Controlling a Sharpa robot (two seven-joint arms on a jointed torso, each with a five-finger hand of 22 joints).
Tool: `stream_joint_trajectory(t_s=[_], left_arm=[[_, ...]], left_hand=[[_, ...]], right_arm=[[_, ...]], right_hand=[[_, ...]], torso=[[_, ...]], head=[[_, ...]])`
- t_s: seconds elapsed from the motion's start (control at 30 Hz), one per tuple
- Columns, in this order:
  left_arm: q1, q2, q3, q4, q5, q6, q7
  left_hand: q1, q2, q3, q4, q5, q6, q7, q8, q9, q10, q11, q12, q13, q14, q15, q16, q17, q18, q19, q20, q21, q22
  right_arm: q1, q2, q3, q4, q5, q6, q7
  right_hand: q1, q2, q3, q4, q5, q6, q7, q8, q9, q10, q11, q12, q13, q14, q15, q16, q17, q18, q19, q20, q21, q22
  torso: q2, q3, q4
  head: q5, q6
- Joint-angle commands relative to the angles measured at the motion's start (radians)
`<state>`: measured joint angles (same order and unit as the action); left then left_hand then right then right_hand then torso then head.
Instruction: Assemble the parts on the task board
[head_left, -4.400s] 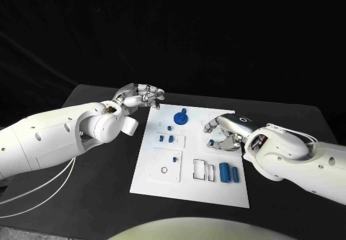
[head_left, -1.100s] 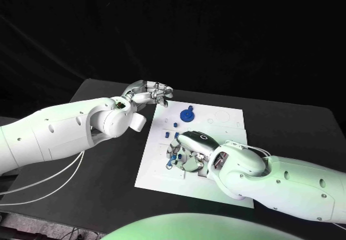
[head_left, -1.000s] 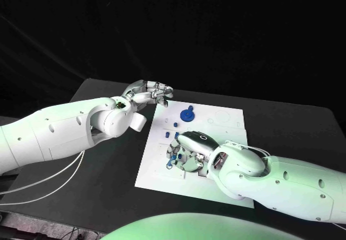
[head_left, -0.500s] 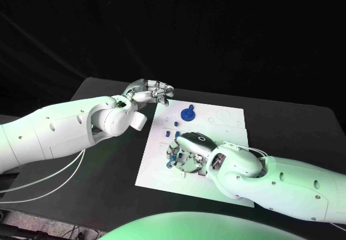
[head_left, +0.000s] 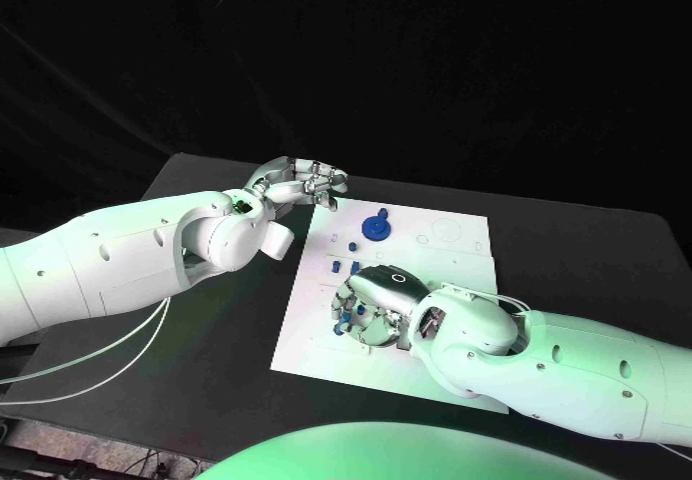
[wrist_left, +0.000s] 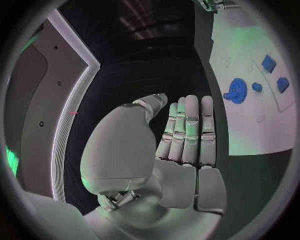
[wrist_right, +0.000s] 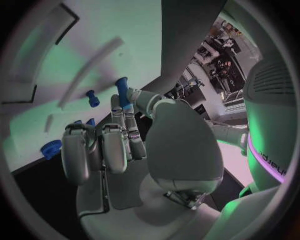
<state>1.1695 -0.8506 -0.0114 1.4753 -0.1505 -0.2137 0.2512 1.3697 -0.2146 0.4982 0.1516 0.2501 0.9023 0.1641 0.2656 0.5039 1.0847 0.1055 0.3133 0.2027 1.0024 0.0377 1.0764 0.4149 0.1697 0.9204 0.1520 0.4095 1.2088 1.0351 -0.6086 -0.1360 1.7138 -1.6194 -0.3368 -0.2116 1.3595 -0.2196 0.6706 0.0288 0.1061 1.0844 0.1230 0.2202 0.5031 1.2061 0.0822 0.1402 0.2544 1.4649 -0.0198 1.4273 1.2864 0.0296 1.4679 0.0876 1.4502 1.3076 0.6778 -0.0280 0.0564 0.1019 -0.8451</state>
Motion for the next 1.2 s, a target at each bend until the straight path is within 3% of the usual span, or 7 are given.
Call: stream_joint_trajectory(t_s=[0.03, 0.27, 0.43, 0.77, 0.9, 1.07, 1.2], left_arm=[[0.000, 0.001, 0.001, 0.003, 0.005, 0.015, 0.007], [0.000, 0.001, 0.001, 0.002, 0.005, 0.015, 0.007], [0.001, 0.001, 0.001, 0.002, 0.005, 0.016, 0.007], [0.001, -0.001, 0.001, 0.001, 0.005, 0.013, 0.008], [0.001, -0.002, 0.001, 0.001, 0.005, 0.013, 0.008], [0.001, -0.004, 0.001, 0.000, 0.005, 0.013, 0.008], [0.001, -0.004, 0.001, -0.002, 0.005, 0.012, 0.008]], left_hand=[[-0.011, 0.001, -0.001, -0.005, -0.004, -0.007, -0.003, 0.003, 0.001, -0.008, -0.001, 0.005, 0.001, -0.002, 0.007, -0.003, 0.001, 0.010, 0.001, 0.003, -0.005, -0.001], [-0.012, 0.002, -0.001, -0.005, -0.004, -0.008, -0.003, 0.005, 0.002, -0.009, -0.001, 0.005, 0.002, -0.002, 0.007, -0.003, 0.001, 0.010, 0.001, 0.003, -0.006, -0.001], [-0.012, 0.002, -0.001, -0.005, -0.004, -0.008, -0.003, 0.005, 0.002, -0.009, -0.001, 0.006, 0.002, -0.002, 0.007, -0.003, 0.001, 0.010, 0.001, 0.003, -0.006, -0.001], [-0.014, 0.001, -0.002, -0.005, -0.005, -0.009, -0.002, 0.006, 0.002, -0.010, -0.001, 0.006, 0.002, -0.003, 0.007, -0.003, 0.001, 0.010, 0.001, 0.003, -0.007, -0.001], [-0.014, 0.001, -0.002, -0.005, -0.005, -0.009, -0.002, 0.006, 0.002, -0.010, -0.001, 0.006, 0.002, -0.003, 0.007, -0.003, 0.001, 0.010, 0.001, 0.003, -0.007, -0.001], [-0.014, 0.001, -0.002, -0.005, -0.005, -0.009, -0.002, 0.006, 0.002, -0.010, -0.001, 0.006, 0.002, -0.003, 0.007, -0.003, 0.001, 0.010, 0.001, 0.003, -0.007, -0.001], [-0.015, 0.001, -0.002, -0.005, -0.006, -0.011, -0.002, 0.006, 0.003, -0.011, -0.001, 0.006, 0.003, -0.003, 0.008, -0.003, 0.001, 0.010, 0.001, 0.003, -0.007, -0.002]], right_arm=[[-0.003, 0.003, -0.004, -0.002, -0.020, 0.038, -0.010], [-0.004, 0.005, -0.006, 0.001, -0.003, 0.042, 0.011], [-0.004, 0.004, -0.007, -0.002, 0.005, 0.044, 0.014], [-0.004, -0.009, -0.008, 0.005, 0.029, -0.018, 0.021], [-0.003, -0.026, -0.008, 0.018, 0.044, -0.083, 0.043], [0.001, -0.074, -0.004, 0.054, 0.092, -0.178, 0.097], [0.028, -0.138, 0.001, 0.092, 0.216, -0.213, 0.128]], right_hand=[[-0.009, 0.005, -0.002, -0.010, 0.004, -0.012, -0.002, 0.004, 0.003, 0.032, -0.028, 0.001, 0.007, 0.045, -0.001, -0.001, -0.003, -0.002, 0.051, -0.004, -0.007, 0.227], [-0.097, -0.048, -0.035, 0.006, 0.052, -0.068, 0.015, -0.024, 0.002, -0.016, -0.006, -0.036, 0.007, 0.042, 0.018, -0.005, -0.013, 0.004, 0.037, 0.011, -0.037, 0.218], [-0.117, -0.058, -0.058, 0.006, 0.058, -0.091, 0.027, -0.037, -0.001, -0.074, 0.010, -0.070, -0.007, 0.032, 0.031, -0.021, -0.040, 0.024, -0.005, 0.024, -0.136, 0.189], [-0.096, -0.028, -0.189, 0.007, 0.061, -0.141, 0.042, -0.064, -0.022, -0.179, 0.029, -0.068, -0.043, 0.022, 0.046, -0.043, -0.072, 0.043, -0.038, 0.041, -0.236, 0.157], [-0.060, -0.005, -0.295, 0.029, 0.067, -0.151, 0.045, -0.072, -0.040, -0.203, 0.033, -0.058, -0.058, 0.014, 0.048, -0.062, -0.098, 0.050, -0.050, 0.044, -0.284, 0.141], [-0.042, 0.003, -0.331, 0.045, 0.080, -0.154, 0.047, -0.075, -0.049, -0.203, 0.032, -0.048, -0.063, 0.013, 0.049, -0.067, -0.106, 0.051, -0.048, 0.043, -0.289, 0.139], [-0.042, 0.008, -0.339, 0.064, 0.082, -0.148, 0.044, -0.073, -0.056, -0.163, 0.026, -0.024, -0.059, 0.012, 0.044, -0.074, -0.114, 0.050, -0.043, 0.040, -0.286, 0.140]], torso=[[0.000, 0.0002, 0.0005], [0.000, 0.0000, 0.0000], [-0.001, -0.0001, -0.0001], [0.000, 0.0006, 0.0000], [0.000, 0.0007, 0.0003], [-0.001, 0.0005, -0.0005], [-0.003, 0.0002, -0.0010]], head=[[0.000, 0.000], [-0.001, 0.000], [-0.005, 0.004], [-0.010, 0.002], [-0.013, 0.003], [-0.020, 0.006], [-0.037, 0.012]])
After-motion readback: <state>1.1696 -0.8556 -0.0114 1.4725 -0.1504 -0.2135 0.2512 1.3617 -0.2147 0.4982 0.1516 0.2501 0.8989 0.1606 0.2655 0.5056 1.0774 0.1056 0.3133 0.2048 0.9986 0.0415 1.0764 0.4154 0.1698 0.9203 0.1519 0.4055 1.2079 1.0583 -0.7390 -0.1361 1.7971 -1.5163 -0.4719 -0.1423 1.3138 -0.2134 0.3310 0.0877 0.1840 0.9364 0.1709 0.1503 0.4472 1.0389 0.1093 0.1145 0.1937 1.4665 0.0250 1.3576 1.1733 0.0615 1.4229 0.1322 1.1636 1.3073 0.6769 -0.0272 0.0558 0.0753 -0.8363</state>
